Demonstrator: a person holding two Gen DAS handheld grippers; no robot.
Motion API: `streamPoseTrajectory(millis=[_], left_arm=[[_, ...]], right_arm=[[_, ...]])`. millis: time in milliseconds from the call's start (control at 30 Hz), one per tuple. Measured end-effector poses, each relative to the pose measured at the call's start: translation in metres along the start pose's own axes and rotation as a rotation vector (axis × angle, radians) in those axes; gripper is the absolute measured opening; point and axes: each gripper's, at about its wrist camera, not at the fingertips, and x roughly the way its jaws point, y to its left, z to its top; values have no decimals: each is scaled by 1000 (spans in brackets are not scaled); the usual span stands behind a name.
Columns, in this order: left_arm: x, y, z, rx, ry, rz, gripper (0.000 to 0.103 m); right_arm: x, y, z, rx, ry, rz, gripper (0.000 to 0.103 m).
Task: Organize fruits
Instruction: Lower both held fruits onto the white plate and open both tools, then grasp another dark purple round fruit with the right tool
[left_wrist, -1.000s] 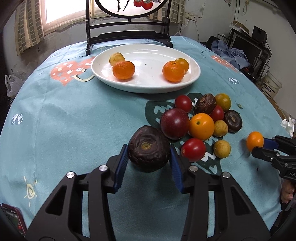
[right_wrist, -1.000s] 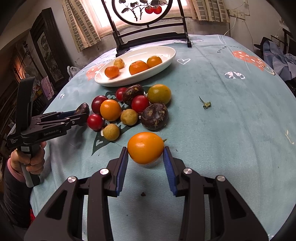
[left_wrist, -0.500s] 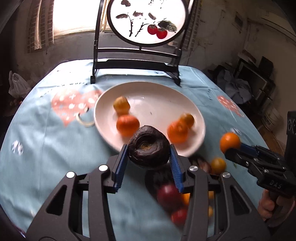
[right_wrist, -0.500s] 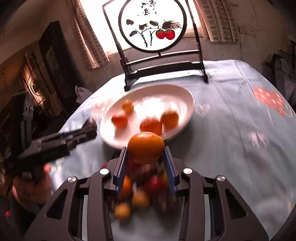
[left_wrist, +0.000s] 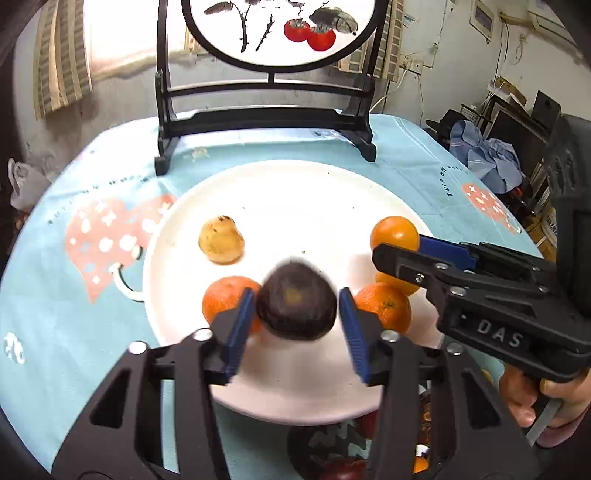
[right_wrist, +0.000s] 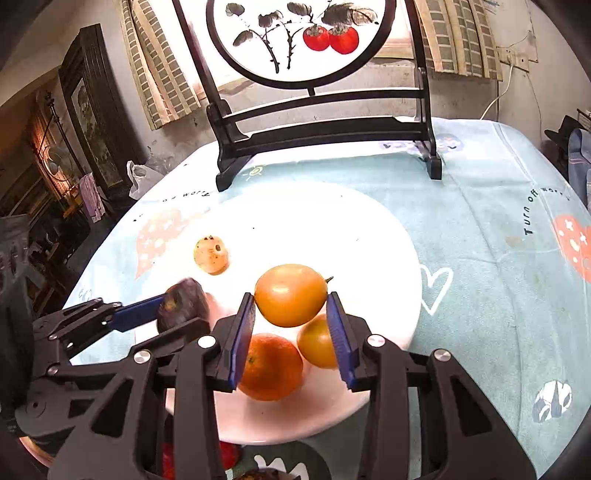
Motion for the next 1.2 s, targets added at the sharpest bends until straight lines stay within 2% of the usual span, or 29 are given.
streamPoseTrajectory(millis=[67,300,400,500,667,800,867,967,1100,1200], left_arm=[[-8,0,-1,-1,-19,13,70],[-48,-2,-9,-16,-77,11,92],[-65,3,-23,-49,-96,16,96],[-74,12,-43,-87,-97,27,96],[-81,24,-78,-113,-57,104,96],[-85,31,-96,-149,-28,90,96],[-86,30,-101,-136,-34,126,96],[-87,28,-109,-109,-31,165,96],[-85,31,-112,-105,-16,185,96],[-88,32,-112,-111,-26,184,96]], right_arm=[[-8,0,-2,11,-22,-9,63],[-62,-1,-18,-4,-95,3,63],[-80,-2,-37,-17,-110,-5,64],[-93,-2,-61,-40,-106,-16,64],[-104,-1,-98,-70,-93,-71,64],[-110,10,-116,-145,-65,-125,64],[-114,15,-123,-188,-63,-159,64],[-115,16,-129,-208,-22,-130,64],[-103,13,-138,-216,65,-151,64],[-98,16,-144,-241,92,-147,64]])
